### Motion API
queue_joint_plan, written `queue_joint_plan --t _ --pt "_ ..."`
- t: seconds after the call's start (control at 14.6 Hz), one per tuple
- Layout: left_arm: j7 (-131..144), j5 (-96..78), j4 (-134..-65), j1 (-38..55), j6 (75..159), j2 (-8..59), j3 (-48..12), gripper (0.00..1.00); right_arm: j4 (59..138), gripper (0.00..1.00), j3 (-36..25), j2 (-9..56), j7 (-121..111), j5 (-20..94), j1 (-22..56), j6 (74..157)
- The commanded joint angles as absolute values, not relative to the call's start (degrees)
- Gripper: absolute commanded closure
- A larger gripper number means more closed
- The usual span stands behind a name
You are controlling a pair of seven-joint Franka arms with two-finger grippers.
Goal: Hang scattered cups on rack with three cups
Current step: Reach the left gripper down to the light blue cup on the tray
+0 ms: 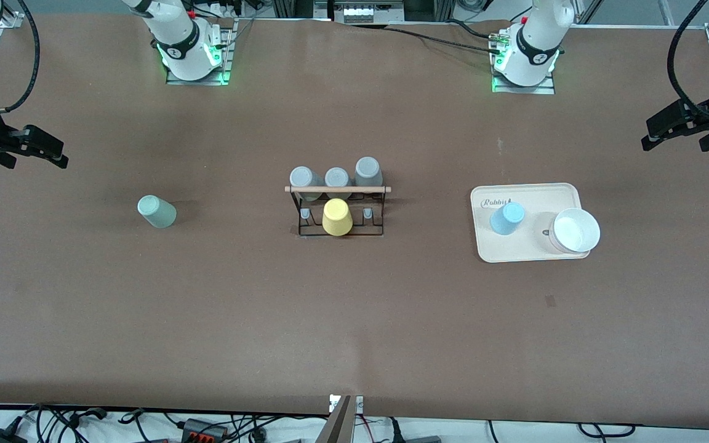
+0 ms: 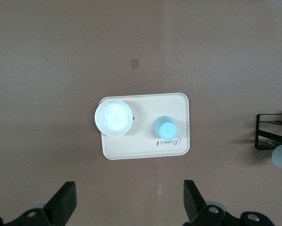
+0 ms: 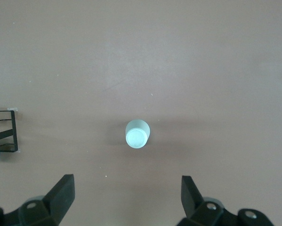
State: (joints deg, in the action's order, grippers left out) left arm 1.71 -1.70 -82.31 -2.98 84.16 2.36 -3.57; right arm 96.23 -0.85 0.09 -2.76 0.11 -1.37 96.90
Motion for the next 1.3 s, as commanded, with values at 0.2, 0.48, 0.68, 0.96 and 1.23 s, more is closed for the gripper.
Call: queue_joint_plan --t 0.2,0.48,0.68,0.96,1.23 --pt "1.3 -2.2 -83.8 -3.5 84.4 1.1 -4.0 0.0 97.6 0.0 -0.6 -1.4 -3.3 -0.4 -1.6 96.9" --pt "1.3 -2.1 -83.7 -3.0 84.4 3.8 -4.0 0.0 97.6 0.0 -0.6 -1.3 -3.2 -0.4 -1.6 97.3" --pt "1.5 -2.1 -83.5 -2.4 84.9 8.5 -4.1 0.0 97.5 0.0 -0.6 -1.0 -2.7 -0.3 -1.6 97.2" --pt "3.9 -2.1 -85.2 -0.5 88.5 14.4 -4.7 0.0 97.2 0.0 -0.6 -0.6 -2.6 -0.1 -1.6 97.2" --pt "6.7 -2.3 -93.8 0.3 98.0 16.3 -5.2 0.0 97.1 0.0 -0.6 -0.4 -3.3 -0.3 -1.6 97.3"
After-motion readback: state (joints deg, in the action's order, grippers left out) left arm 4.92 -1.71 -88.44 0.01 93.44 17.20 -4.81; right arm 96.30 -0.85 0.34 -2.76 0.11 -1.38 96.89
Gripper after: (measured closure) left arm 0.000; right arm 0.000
